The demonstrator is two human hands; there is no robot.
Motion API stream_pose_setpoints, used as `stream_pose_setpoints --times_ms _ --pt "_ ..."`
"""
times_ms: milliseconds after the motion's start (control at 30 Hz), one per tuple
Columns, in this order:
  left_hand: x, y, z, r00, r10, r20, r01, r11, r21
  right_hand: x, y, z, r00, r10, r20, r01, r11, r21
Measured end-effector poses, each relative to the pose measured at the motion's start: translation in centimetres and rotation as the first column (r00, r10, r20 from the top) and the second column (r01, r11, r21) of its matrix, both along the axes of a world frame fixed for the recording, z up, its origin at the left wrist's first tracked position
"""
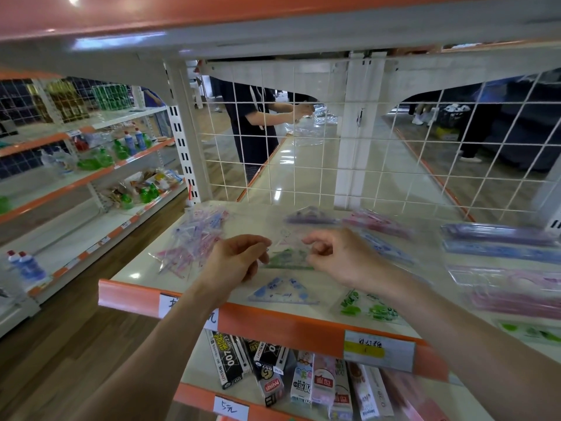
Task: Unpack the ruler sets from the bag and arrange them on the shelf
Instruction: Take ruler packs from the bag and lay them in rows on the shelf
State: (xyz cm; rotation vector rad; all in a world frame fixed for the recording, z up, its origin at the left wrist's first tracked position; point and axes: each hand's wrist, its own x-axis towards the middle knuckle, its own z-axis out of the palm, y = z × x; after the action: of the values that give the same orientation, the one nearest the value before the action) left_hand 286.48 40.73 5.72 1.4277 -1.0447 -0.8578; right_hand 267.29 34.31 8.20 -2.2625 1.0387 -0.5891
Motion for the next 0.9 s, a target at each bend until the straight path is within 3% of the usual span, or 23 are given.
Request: stream_pose_setpoints --times_ms 167,267,433,667,733,800,900 --pt "-0.3 0.2 0.1 0.998 0.018 0.067 -0.017 1.0 -0.019 0.1 0.9 0.5 0.989 0.008 -0.145 -0.029 0.988 -0.149" --pt "-0.4 0.2 -0.1 0.994 0.017 0.104 -0.015 1.0 -0.021 0.7 1.2 0.7 0.97 0.015 -0.242 -0.095 0.941 -0.326" --pt "-0.3 0.2 -0.3 0.993 0.011 0.12 -0.008 1.0 -0.029 2.0 0.9 0.6 0.93 0.02 -0.368 -0.2 0.865 -0.46" --pt "-0.5 0.1 -0.5 0.966 0.032 0.258 -0.023 0.999 -0.038 3.0 -0.5 0.2 0.889 0.032 -0.457 -0.273 0.839 -0.471" --pt "-0.5 -0.1 -0.7 0.903 0.088 0.419 -0.065 0.995 -0.069 3.3 -1.2 0.6 0.878 0.045 -0.476 -0.272 0.865 -0.42" --pt "-0.3 -0.3 -0.9 0.781 0.168 0.602 -0.093 0.984 -0.154 3.3 -2.5 1.4 0.873 0.038 -0.486 -0.244 0.897 -0.368" --pt "0.4 -0.6 -1.5 0.645 0.206 0.736 -0.073 0.975 -0.21 3.3 -5.7 3.0 0.86 0.01 -0.51 -0.18 0.942 -0.285"
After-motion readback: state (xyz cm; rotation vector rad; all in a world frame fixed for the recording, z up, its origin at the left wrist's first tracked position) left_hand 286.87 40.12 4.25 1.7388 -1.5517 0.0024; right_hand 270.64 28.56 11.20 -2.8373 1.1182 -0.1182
